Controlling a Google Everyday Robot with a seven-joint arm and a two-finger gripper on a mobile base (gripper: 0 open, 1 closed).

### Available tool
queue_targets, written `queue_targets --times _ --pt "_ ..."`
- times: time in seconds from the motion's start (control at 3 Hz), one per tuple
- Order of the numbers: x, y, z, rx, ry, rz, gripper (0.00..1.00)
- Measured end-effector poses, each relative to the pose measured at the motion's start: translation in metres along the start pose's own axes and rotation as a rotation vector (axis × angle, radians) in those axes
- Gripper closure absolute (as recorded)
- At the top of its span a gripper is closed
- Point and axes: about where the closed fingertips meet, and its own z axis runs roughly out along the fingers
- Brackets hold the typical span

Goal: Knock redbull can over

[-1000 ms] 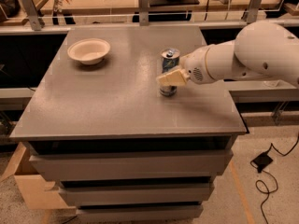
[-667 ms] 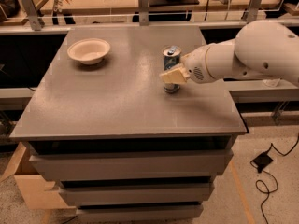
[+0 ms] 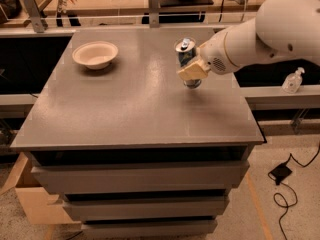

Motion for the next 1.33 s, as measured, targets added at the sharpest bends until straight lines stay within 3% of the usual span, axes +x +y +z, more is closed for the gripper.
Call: queue_targets --times 0.33,0.67,1.0,1.33 --pt "-0.005 -0.007 -0.012 -0.04 0.118 -0.174 1.0" --pt "-0.001 0.001 -0.019 -0.115 0.256 -0.327 1.0" --pt "0.014 0.019 -0.018 -0.219 0.399 -0.443 1.0" --pt "0.03 0.035 -0.008 -0.311 0.498 -0.519 1.0"
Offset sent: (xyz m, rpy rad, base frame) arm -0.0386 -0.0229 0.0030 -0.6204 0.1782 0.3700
